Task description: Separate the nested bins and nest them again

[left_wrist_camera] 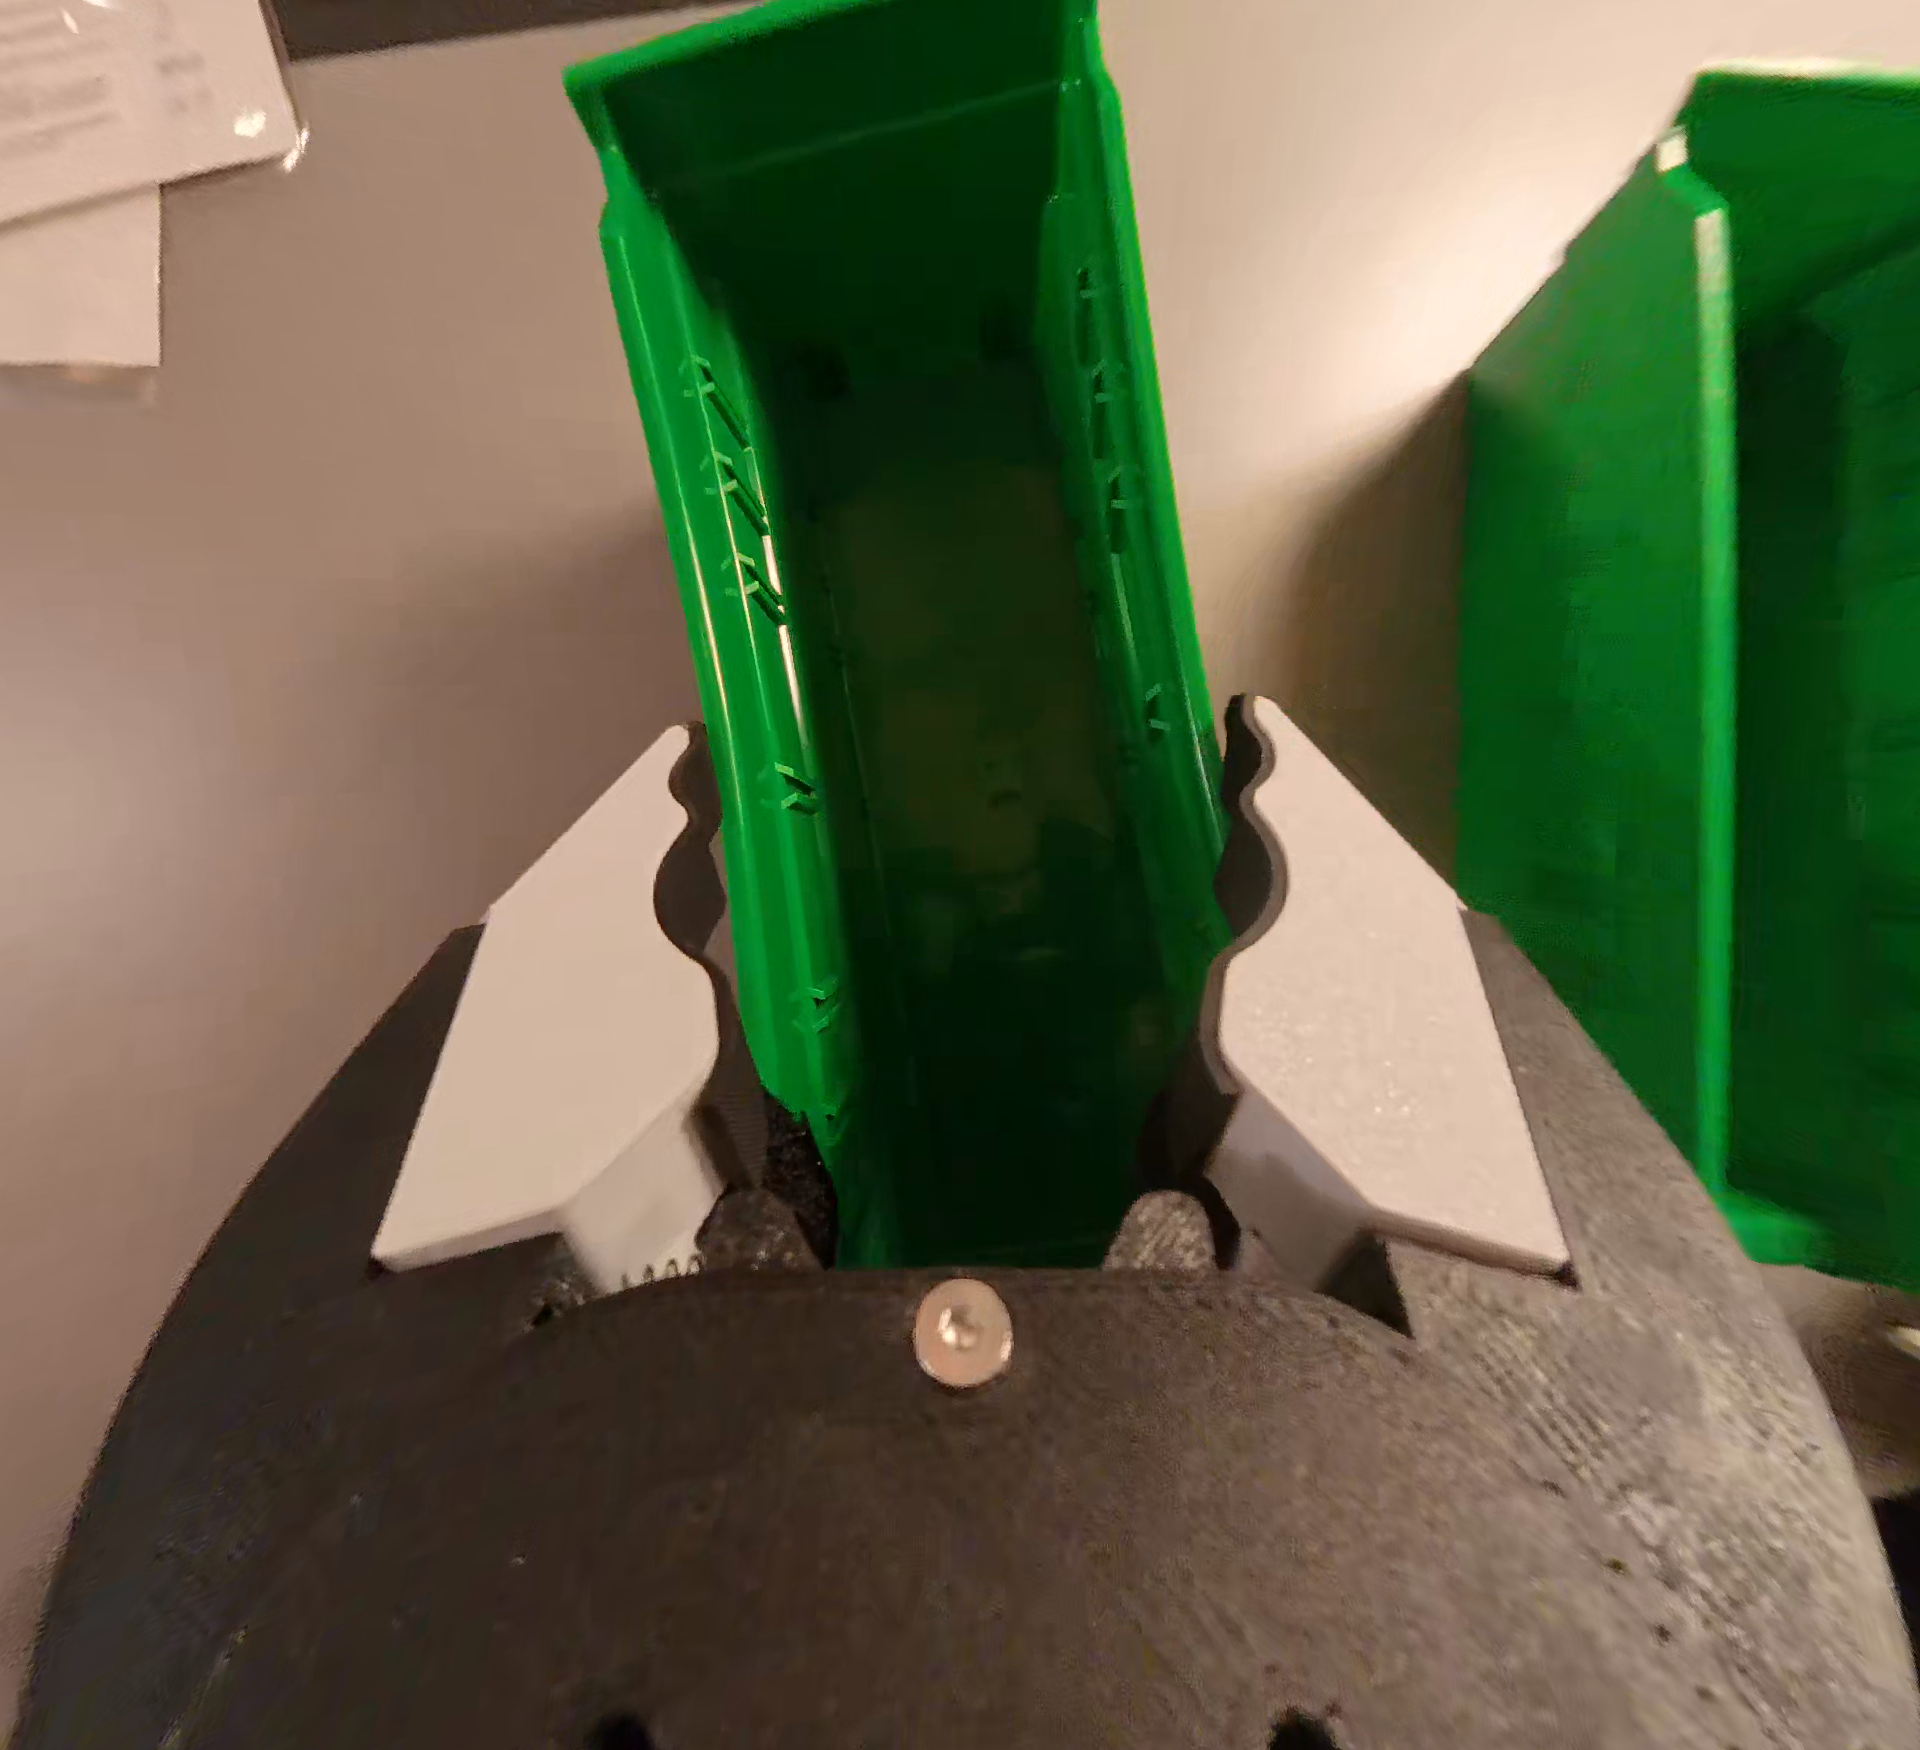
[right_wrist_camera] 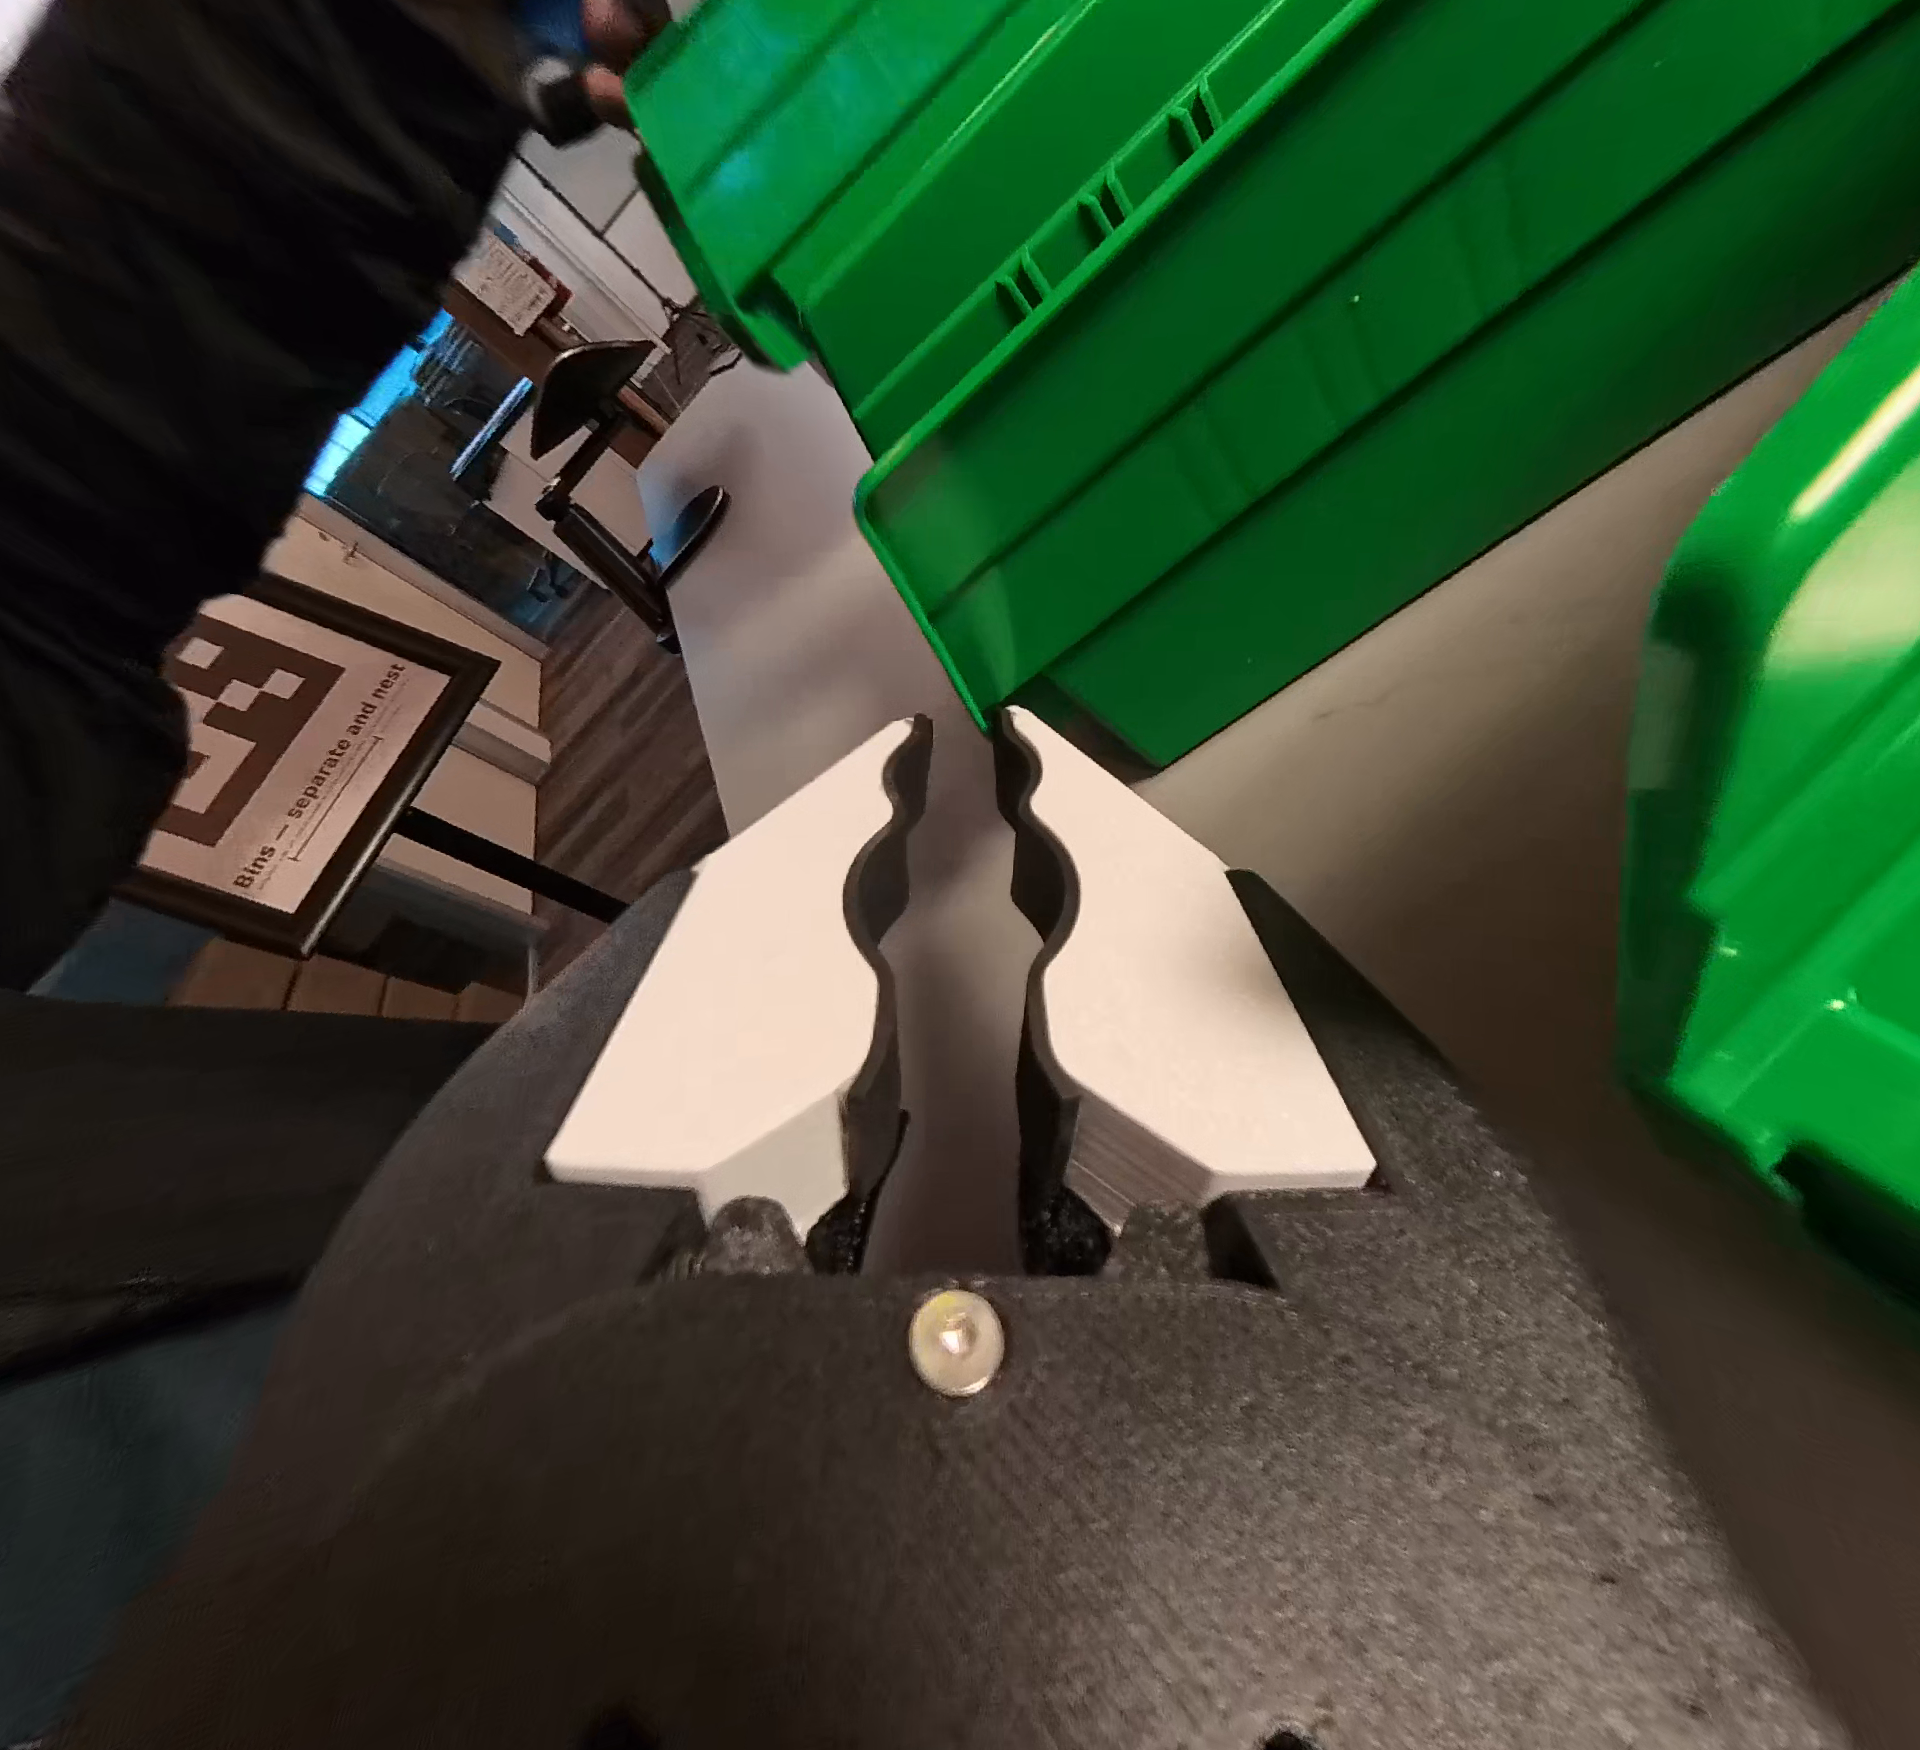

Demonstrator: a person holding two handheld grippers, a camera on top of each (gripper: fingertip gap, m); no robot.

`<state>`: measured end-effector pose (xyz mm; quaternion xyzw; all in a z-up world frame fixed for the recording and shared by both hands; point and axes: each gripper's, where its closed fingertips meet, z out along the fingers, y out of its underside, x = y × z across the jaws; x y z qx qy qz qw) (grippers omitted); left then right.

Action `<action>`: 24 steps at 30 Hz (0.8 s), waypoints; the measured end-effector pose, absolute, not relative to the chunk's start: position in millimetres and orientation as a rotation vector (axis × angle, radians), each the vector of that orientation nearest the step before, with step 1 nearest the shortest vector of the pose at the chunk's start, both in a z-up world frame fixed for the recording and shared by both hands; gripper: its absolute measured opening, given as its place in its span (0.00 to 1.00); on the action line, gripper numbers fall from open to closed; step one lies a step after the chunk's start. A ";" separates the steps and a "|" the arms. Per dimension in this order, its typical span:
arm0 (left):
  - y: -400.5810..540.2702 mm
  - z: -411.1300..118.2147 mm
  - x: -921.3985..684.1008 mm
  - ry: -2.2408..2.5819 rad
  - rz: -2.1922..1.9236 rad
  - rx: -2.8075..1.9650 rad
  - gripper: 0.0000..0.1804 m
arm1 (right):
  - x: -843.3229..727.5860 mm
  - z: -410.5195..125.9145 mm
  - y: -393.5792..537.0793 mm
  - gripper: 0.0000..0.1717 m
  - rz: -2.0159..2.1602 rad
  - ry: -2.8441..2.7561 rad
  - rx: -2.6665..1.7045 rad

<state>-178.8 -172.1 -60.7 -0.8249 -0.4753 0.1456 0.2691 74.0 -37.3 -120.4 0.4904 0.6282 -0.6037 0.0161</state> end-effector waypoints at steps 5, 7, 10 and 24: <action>-188.8 -89.1 -194.0 -1.287 0.453 -2.219 0.57 | 74.1 -121.3 -36.7 0.06 -1.877 1.968 1.538; -191.6 -90.2 -199.1 -1.266 0.501 -2.213 0.58 | 74.0 -122.5 -37.3 0.05 -1.867 1.982 1.543; -192.9 -87.0 -195.8 -1.247 0.535 -2.206 0.63 | 74.2 -122.5 -37.7 0.06 -1.866 1.980 1.540; -33.2 -78.3 -105.7 -0.818 0.088 -2.376 0.49 | 76.4 -122.2 -42.4 0.06 -1.854 1.959 1.481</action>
